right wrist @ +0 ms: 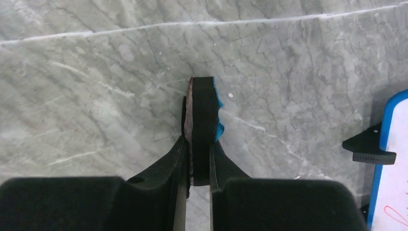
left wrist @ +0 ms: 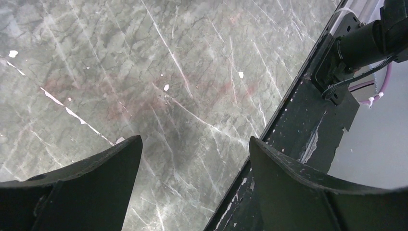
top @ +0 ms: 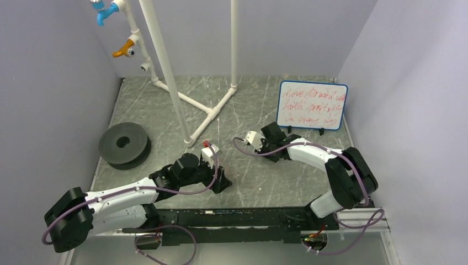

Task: Erase the whiteboard
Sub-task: Adjust the whiteboard eraser at the center of the board.

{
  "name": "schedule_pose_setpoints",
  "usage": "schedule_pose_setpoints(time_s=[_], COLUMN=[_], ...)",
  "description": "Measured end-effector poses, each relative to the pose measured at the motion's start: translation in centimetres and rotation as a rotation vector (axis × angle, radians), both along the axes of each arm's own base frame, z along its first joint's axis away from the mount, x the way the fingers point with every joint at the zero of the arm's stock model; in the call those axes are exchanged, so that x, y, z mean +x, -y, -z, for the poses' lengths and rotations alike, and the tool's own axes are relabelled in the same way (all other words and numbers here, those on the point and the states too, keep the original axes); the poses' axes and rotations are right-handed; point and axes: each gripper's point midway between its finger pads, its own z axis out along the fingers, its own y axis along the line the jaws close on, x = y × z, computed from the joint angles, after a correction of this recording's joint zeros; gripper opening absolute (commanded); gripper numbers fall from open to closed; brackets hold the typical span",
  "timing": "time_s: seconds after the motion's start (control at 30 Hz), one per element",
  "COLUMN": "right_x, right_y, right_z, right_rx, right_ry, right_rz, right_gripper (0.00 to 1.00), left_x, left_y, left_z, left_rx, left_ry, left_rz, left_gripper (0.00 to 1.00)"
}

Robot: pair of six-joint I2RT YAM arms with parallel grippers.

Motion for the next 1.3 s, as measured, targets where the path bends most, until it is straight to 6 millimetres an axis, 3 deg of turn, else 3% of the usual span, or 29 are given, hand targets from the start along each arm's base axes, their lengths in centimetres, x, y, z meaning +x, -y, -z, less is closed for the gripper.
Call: schedule_pose_setpoints(time_s=[0.07, 0.17, 0.33, 0.57, 1.1, 1.2, 1.3], right_x=[-0.1, -0.1, -1.5, -4.0, -7.7, -7.5, -5.6], right_y=[0.2, 0.0, -0.8, -1.8, -3.1, -2.9, -3.1], right_z=[0.9, 0.7, 0.4, 0.4, -0.2, -1.6, -4.5], right_rx=[-0.034, -0.03, 0.012, 0.055, 0.127, 0.181, 0.28], right_ry=[-0.001, 0.009, -0.034, -0.122, -0.243, -0.291, -0.282], right_rz=[0.002, 0.001, -0.034, -0.09, -0.166, -0.141, -0.124], right_gripper=[0.21, 0.32, 0.42, 0.5, 0.7, 0.8, 0.87], left_x=[0.0, 0.0, 0.0, 0.0, -0.1, -0.2, -0.3], left_y=[-0.1, -0.3, -0.7, -0.8, -0.9, -1.0, -0.9], left_z=[-0.2, -0.4, -0.1, 0.1, -0.5, -0.3, -0.3], left_rx=[-0.005, -0.011, 0.001, 0.006, -0.012, -0.009, -0.012], left_ry=[0.006, 0.015, 0.016, 0.012, 0.023, 0.022, 0.023], left_rz=[-0.005, -0.011, -0.025, -0.026, -0.026, -0.025, -0.014], left_gripper=[0.87, 0.87, 0.87, 0.87, 0.88, 0.89, 0.94])
